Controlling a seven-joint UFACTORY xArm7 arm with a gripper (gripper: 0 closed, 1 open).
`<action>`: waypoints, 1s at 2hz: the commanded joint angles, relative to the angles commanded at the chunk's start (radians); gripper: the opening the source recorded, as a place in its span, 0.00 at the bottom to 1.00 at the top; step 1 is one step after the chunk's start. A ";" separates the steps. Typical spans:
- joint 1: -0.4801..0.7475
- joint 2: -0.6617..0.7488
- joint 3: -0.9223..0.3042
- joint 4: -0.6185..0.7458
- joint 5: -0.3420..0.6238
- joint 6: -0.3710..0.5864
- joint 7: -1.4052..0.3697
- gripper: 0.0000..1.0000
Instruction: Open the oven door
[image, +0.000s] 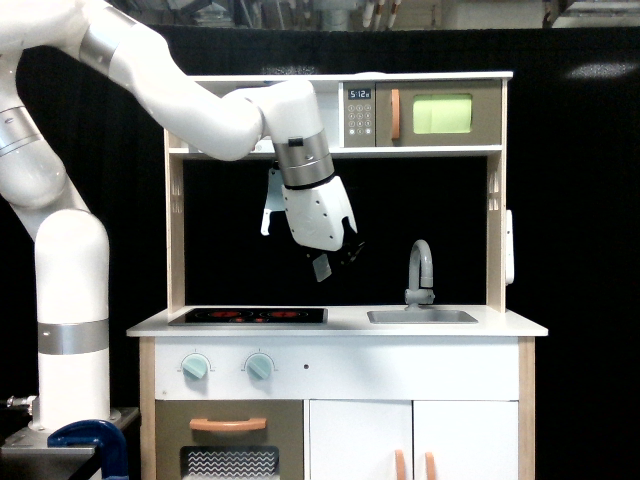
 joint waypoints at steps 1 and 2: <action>0.189 0.268 -0.212 0.320 0.281 0.304 -0.541 1.00; 0.172 0.391 -0.285 0.414 0.431 0.467 -0.758 1.00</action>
